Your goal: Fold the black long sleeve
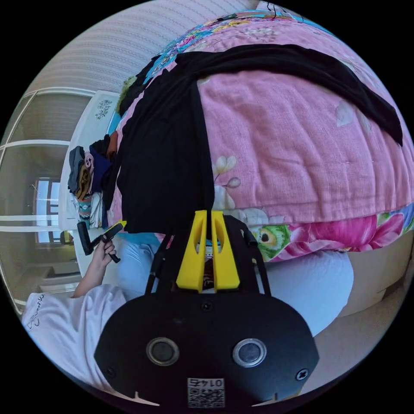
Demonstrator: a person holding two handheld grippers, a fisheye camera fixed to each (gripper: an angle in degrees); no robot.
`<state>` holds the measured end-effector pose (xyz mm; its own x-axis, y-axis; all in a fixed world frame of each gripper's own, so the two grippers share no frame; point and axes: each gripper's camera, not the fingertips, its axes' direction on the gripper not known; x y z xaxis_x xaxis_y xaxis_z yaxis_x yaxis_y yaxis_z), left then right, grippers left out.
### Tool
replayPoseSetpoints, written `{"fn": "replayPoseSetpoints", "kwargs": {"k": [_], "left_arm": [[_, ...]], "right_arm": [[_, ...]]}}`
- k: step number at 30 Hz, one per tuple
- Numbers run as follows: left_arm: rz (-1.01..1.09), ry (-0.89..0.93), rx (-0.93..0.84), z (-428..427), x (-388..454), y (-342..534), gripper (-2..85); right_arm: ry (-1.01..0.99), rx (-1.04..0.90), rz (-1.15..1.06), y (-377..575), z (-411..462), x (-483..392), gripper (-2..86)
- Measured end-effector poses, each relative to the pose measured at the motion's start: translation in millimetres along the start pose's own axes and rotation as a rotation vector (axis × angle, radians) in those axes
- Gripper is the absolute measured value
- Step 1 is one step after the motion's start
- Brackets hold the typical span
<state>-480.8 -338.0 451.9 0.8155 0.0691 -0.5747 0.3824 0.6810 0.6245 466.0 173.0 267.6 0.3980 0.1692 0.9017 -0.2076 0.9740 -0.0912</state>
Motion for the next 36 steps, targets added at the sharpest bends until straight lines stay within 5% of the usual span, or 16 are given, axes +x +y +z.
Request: {"fn": "replayPoseSetpoints", "kwargs": {"k": [6,19,28,36], "left_arm": [[0.083,0.067,0.003,-3.1,8.2,23.7,-0.3],[0.007,0.055,-0.079,85.3,18.0,62.7,3.4],[0.191,0.010,-0.005,112.9,98.8,64.2,0.6],[0.508,0.104,-0.027,210.0,286.7,-9.4,0.1]], "right_arm": [[0.013,-0.073,-0.072,19.9,-39.8,-3.6,0.6],[0.021,-0.080,0.002,47.1,-86.2,26.3,2.8],[-0.024,0.448,0.182,91.9,-211.7,100.4,5.9],[-0.193,1.029,0.451,120.8,-300.8,226.2,6.9]]}}
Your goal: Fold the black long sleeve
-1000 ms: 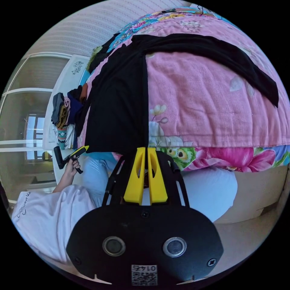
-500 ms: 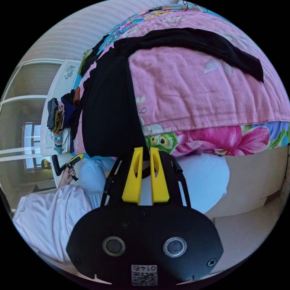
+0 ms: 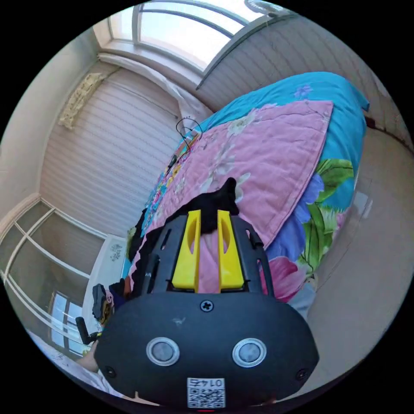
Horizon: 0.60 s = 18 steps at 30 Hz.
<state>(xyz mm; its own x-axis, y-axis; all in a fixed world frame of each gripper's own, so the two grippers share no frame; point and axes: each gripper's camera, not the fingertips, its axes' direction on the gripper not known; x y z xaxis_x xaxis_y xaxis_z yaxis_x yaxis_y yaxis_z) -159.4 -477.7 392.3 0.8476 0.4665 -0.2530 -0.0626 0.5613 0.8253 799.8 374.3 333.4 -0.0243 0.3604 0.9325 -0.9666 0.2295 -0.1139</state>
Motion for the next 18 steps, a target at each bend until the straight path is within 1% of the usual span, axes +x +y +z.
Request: {"fn": "replayPoseSetpoints", "kwargs": {"k": [2,3,4,5,6,8,10,11,12,16,17,18], "left_arm": [[0.105,0.006,-0.017,36.6,36.6,-43.6,0.3],[0.184,0.034,-0.043,63.7,61.8,-71.9,0.4],[0.222,0.059,-0.062,78.2,74.6,-86.4,0.5],[0.283,0.110,-0.083,105.4,99.0,-113.8,0.8],[0.334,0.143,-0.083,129.8,122.4,-139.0,1.1],[0.398,0.151,-0.070,164.2,155.8,-174.2,2.0],[0.454,0.122,-0.058,198.4,186.4,-205.1,3.5],[0.484,0.072,-0.041,222.6,205.2,-222.9,4.9],[0.500,0.016,-0.037,249.1,221.7,-239.1,7.1],[0.450,-0.046,-0.021,324.5,255.3,-278.9,10.0],[0.452,-0.057,-0.034,349.4,265.7,-286.7,9.7],[0.462,-0.069,-0.088,376.5,275.8,-291.6,9.1]], "right_arm": [[-0.009,0.060,0.021,-14.5,-1.8,18.1,7.2],[-0.007,0.049,0.014,-24.9,2.4,27.6,7.6],[-0.008,0.039,0.000,-29.9,5.1,31.1,8.1],[-0.026,0.010,-0.046,-38.9,10.6,35.2,8.9],[-0.076,-0.004,-0.063,-48.1,13.2,37.7,9.1],[-0.127,-0.037,-0.093,-64.4,17.5,36.7,8.8],[-0.075,-0.124,-0.076,-77.0,25.8,37.2,6.9],[-0.049,-0.165,-0.057,-82.7,26.7,40.0,4.9],[-0.062,-0.174,-0.054,-87.4,22.5,43.4,2.7],[-0.135,-0.108,-0.006,-100.1,-0.5,60.3,1.1],[-0.158,-0.080,-0.001,-104.1,-9.3,64.8,0.8],[-0.162,-0.057,0.007,-107.7,-17.5,69.1,0.6]]}}
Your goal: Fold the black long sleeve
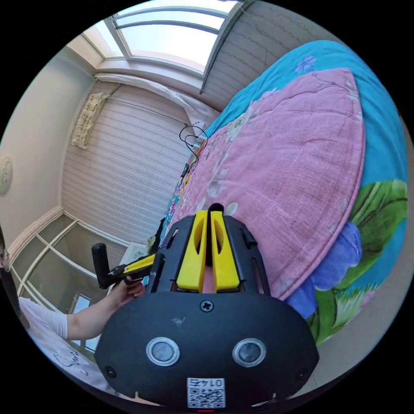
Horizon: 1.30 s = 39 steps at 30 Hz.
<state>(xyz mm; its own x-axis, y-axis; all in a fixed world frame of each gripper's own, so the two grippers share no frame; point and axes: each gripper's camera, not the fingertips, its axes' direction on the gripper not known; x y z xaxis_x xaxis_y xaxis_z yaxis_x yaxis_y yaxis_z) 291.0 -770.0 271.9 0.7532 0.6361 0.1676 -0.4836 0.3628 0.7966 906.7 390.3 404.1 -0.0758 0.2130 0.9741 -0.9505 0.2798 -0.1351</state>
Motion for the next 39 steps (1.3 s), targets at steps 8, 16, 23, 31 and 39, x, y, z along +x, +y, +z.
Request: {"fn": "replayPoseSetpoints", "kwargs": {"k": [8,16,23,31,39], "left_arm": [[0.111,-0.061,0.014,43.6,60.8,-19.9,-0.1],[0.042,0.036,0.010,50.4,73.3,-35.2,4.9],[0.244,0.112,0.114,35.3,150.0,-74.4,6.7],[0.249,0.137,-0.040,69.9,181.0,-116.8,1.3],[0.180,0.198,0.000,20.6,152.7,-107.0,0.4]], "right_arm": [[-0.035,0.094,0.058,-15.2,-33.4,22.4,0.3],[-0.054,0.139,0.048,-25.8,-55.9,41.6,1.0],[-0.032,0.006,0.017,-33.9,-20.0,47.5,1.6],[-0.022,0.020,0.024,-25.7,0.4,65.3,0.2],[0.037,0.025,0.054,-2.2,42.9,86.5,0.0]]}}
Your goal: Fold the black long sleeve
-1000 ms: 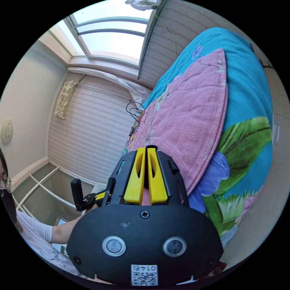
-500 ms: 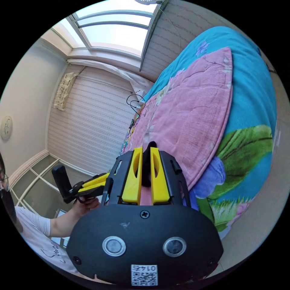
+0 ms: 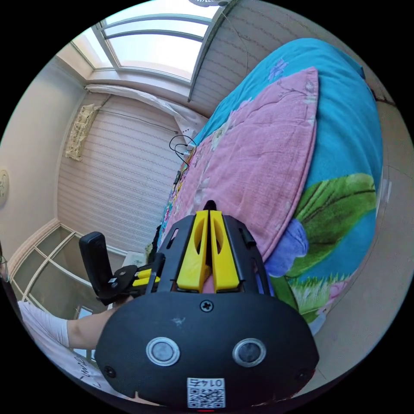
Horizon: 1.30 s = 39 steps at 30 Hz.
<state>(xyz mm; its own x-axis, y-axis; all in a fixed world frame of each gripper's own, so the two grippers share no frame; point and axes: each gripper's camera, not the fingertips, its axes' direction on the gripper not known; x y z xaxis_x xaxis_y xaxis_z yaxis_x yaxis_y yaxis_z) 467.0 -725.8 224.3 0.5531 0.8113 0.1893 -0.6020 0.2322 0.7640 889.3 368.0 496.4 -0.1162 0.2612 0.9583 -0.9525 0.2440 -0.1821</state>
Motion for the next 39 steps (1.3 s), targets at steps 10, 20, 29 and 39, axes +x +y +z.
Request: {"fn": "replayPoseSetpoints", "kwargs": {"k": [10,20,29,39], "left_arm": [[0.011,-0.021,0.118,-213.1,-19.4,120.7,1.6],[-0.747,-0.349,0.063,-487.9,-57.2,524.7,-0.3],[-1.322,-0.567,0.335,-692.3,-65.7,816.7,4.6],[-1.498,-0.661,0.524,-888.3,-178.3,979.2,6.6]], "right_arm": [[0.073,0.319,-0.050,67.2,17.9,10.1,-0.3],[0.243,0.085,-0.437,169.9,150.1,-58.8,-0.3],[-0.056,-0.583,-0.833,439.7,366.8,-204.1,-0.2],[-0.227,-1.209,-1.311,817.8,610.9,-334.2,3.4]]}}
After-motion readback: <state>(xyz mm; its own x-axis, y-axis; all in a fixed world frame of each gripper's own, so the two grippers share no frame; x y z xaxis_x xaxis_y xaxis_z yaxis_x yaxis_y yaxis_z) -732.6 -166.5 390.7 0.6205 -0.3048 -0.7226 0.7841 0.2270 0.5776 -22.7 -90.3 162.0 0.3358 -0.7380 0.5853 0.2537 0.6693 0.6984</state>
